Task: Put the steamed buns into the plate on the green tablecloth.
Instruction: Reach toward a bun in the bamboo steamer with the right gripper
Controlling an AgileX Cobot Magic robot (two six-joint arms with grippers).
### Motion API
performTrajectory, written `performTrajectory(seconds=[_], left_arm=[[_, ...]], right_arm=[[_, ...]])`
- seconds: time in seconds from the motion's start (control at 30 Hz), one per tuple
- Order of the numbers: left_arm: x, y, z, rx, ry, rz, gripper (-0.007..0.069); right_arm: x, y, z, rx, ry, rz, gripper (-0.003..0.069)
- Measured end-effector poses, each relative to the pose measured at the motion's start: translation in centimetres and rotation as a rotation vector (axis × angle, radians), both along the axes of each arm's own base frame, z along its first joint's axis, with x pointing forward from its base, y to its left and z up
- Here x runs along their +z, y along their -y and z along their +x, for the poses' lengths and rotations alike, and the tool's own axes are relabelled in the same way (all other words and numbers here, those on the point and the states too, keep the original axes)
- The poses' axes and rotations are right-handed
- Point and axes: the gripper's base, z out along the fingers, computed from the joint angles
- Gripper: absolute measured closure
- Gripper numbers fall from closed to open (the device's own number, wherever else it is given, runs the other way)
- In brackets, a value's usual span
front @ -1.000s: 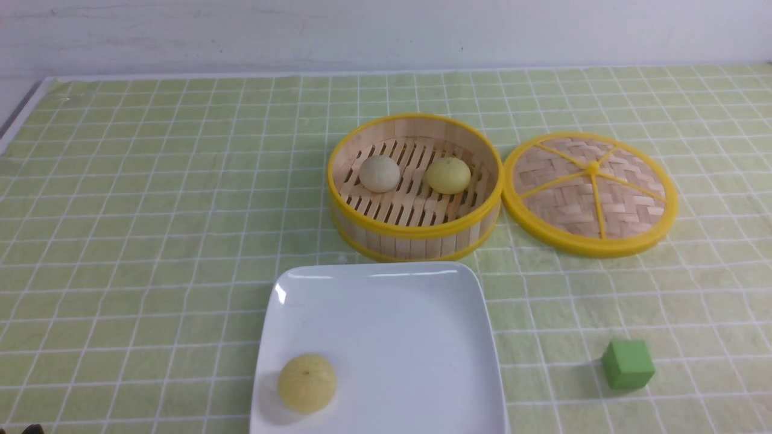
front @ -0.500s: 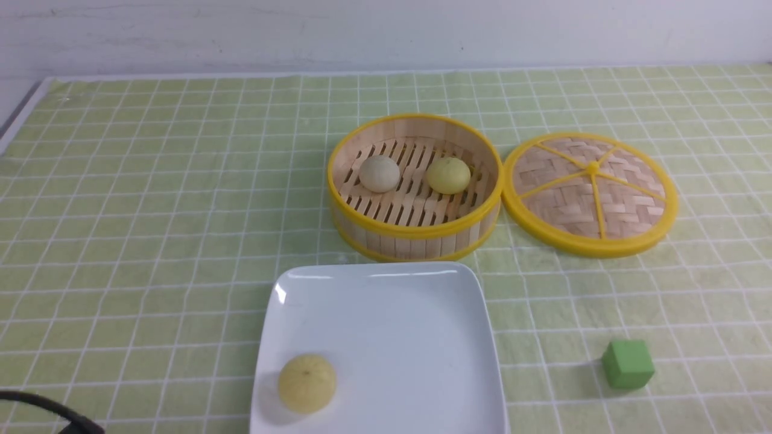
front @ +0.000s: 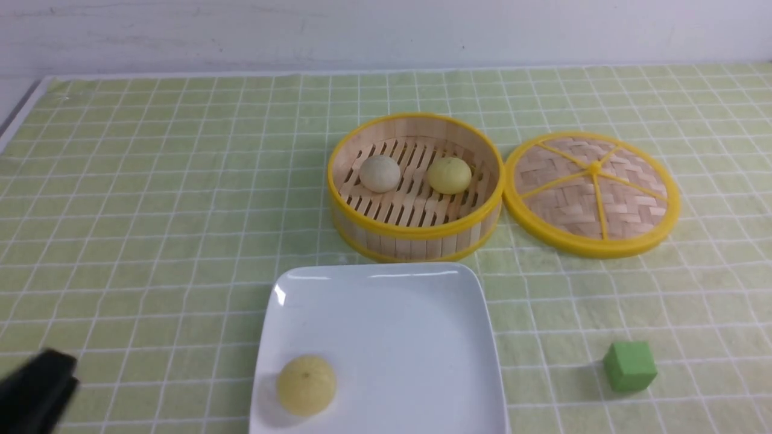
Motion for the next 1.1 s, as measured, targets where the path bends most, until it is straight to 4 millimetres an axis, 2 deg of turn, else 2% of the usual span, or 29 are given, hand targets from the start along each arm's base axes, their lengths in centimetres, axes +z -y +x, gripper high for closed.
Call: performTrajectory(seconds=[0.03, 0.07, 0.13, 0.2, 0.27, 0.3, 0.33, 0.37, 0.47, 0.53, 0.67, 0.77, 0.8, 0.83, 0.9, 0.97, 1.0, 1.1], left_arm=[[2.7, 0.1, -0.8, -0.002, 0.075, 0.108, 0.0441], [4.6, 0.2, -1.2, -0.008, 0.105, 0.196, 0.0471], [6.7, 0.4, -1.1, -0.043, 0.063, 0.344, 0.0536], [8.1, 0.8, 0.5, -0.125, -0.108, 0.478, 0.0598], [7.5, 0.9, 3.0, -0.242, -0.381, 0.583, 0.0622], [7.3, 0.9, 3.2, -0.261, -0.422, 0.602, 0.0622], [6.9, 0.8, 4.1, -0.298, -0.510, 0.627, 0.0622], [5.8, 0.7, 5.8, -0.389, -0.696, 0.695, 0.0622], [4.1, 0.4, 8.5, -0.519, -0.898, 0.783, 0.0622], [3.0, 0.4, 10.3, -0.588, -0.960, 0.811, 0.0622], [2.0, 0.8, 12.0, -0.658, -0.960, 0.822, 0.0622], [1.9, 0.9, 12.4, -0.666, -0.941, 0.824, 0.0622], [1.9, 0.9, 12.4, -0.666, -0.941, 0.824, 0.0622], [2.0, 0.9, 12.4, -0.670, -0.931, 0.831, 0.0620], [2.0, 0.9, 12.4, -0.679, -0.923, 0.843, 0.0615], [2.0, 0.9, 12.4, -0.686, -0.917, 0.853, 0.0606], [2.0, 0.9, 12.4, -0.687, -0.917, 0.854, 0.0604], [2.0, 0.9, 12.4, -0.688, -0.915, 0.853, 0.0571]], right_arm=[[2.6, 0.0, -0.4, 0.003, 0.054, -0.116, 0.0476], [4.3, -0.1, -0.5, 0.010, 0.063, -0.211, 0.0508], [6.4, -0.2, -0.2, 0.036, 0.014, -0.364, 0.0566], [7.4, -0.2, 1.4, 0.115, -0.174, -0.541, 0.0644], [7.2, -0.1, 3.2, 0.210, -0.425, -0.627, 0.0671], [7.1, 0.0, 3.7, 0.223, -0.462, -0.628, 0.0671], [6.8, 0.0, 4.3, 0.251, -0.538, -0.637, 0.0671], [5.9, -0.1, 6.1, 0.342, -0.728, -0.625, 0.0671], [5.0, -0.9, 8.9, 0.519, -0.848, -0.599, 0.0670], [5.2, -2.4, 11.0, 0.681, -0.794, -0.582, 0.0665], [6.2, -5.4, 14.6, 0.876, -0.629, -0.596, 0.0650], [6.9, -7.6, 17.9, 0.917, -0.550, -0.635, 0.0625], [6.8, -7.8, 18.3, 0.919, -0.554, -0.636, 0.0620], [7.2, -9.2, 20.2, 0.936, -0.526, -0.669, 0.0600], [7.5, -10.5, 22.4, 0.953, -0.511, -0.704, 0.0574], [7.5, -12.1, 24.3, 0.974, -0.501, -0.747, 0.0549], [7.5, -12.3, 24.5, 0.975, -0.500, -0.751, 0.0543], [7.2, -14.8, 28.9, 0.976, -0.495, -0.841, 0.0494]])
